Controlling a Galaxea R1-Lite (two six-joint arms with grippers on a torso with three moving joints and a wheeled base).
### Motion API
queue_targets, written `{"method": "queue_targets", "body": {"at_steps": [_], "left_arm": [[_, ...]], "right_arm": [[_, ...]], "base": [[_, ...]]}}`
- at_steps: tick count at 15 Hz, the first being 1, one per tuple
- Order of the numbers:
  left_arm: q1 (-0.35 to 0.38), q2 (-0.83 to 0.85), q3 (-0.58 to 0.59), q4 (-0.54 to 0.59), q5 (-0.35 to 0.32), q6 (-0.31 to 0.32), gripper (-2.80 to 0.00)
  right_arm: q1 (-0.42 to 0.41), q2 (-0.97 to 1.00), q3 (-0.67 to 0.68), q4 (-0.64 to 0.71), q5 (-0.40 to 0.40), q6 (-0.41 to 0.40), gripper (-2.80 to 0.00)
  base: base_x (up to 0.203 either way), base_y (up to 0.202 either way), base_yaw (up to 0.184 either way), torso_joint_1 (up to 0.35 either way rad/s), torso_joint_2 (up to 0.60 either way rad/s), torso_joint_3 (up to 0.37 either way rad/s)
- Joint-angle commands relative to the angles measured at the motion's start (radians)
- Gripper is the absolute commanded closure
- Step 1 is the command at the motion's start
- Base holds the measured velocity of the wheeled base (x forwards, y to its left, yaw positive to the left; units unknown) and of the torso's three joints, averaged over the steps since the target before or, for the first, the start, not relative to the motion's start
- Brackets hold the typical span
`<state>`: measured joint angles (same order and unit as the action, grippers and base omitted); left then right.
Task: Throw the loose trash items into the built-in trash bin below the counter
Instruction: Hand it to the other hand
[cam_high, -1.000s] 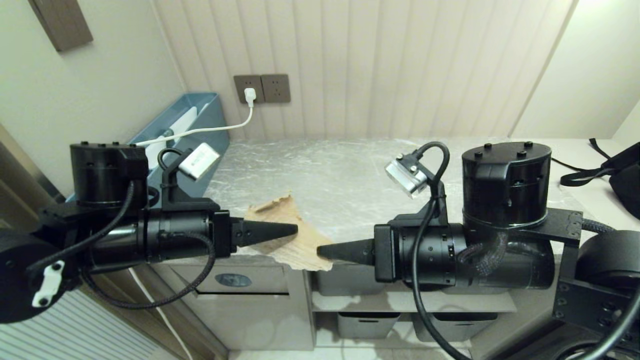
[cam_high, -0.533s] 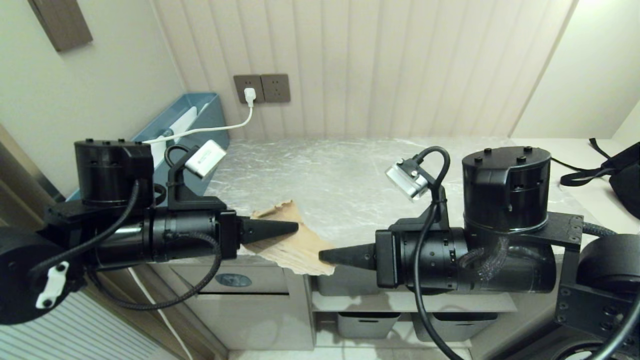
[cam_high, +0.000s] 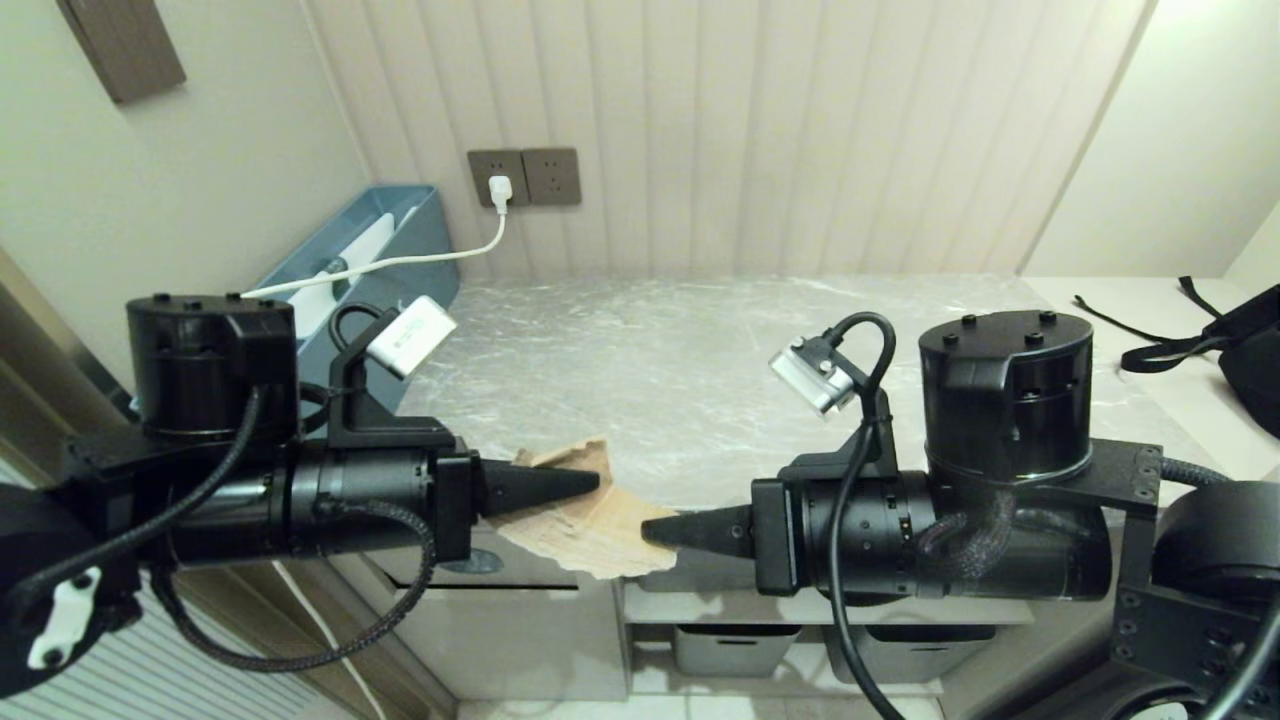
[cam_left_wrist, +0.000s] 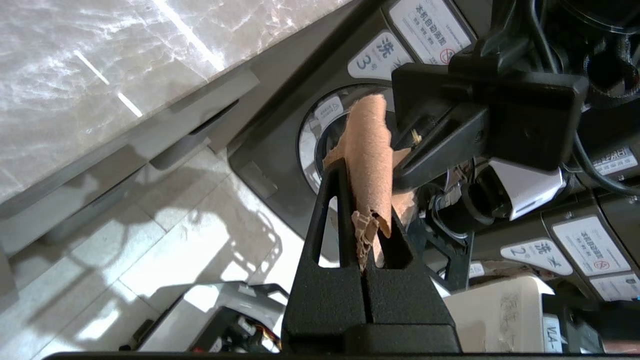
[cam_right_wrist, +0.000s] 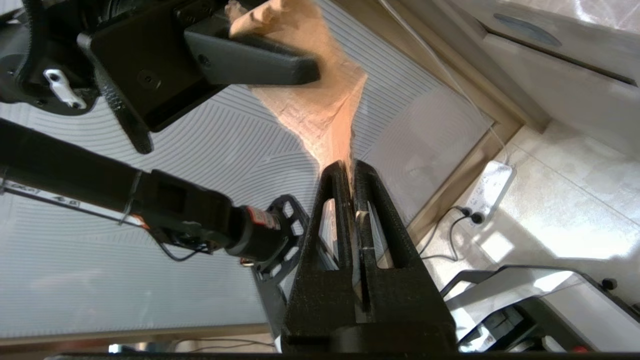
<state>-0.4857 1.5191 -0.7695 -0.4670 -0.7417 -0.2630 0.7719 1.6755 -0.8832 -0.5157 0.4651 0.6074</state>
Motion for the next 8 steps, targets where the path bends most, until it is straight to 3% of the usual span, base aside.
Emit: {"method": "queue_targets", "body": {"at_steps": [1,4,6,8], "left_arm": [[0.001,-0.023,0.015,-0.002,-0.001,-0.001,0.00],[0.018,-0.015,0.016,-0.004,0.030,0.001,0.00],[0.026,-0.009,0.016,-0.006,0.130,0.001,0.00],[0.045,-0.007,0.016,-0.007,0.228,0.001,0.00]], "right_arm": [[0.001,-0.002,0.006,-0.003,0.001,0.002,-2.80],[0.001,-0.029,0.022,-0.002,0.001,0.008,-2.80],[-0.007,-0.080,0.055,-0.004,-0.006,0.010,-2.80],[-0.070,-0.129,0.110,-0.016,-0.069,0.006,-2.80]], "base": [[0.000,0.000,0.000,0.000,0.00,0.000],[0.000,0.000,0.000,0.000,0.00,0.000],[0.000,0.000,0.000,0.000,0.00,0.000],[0.000,0.000,0.000,0.000,0.00,0.000]]}}
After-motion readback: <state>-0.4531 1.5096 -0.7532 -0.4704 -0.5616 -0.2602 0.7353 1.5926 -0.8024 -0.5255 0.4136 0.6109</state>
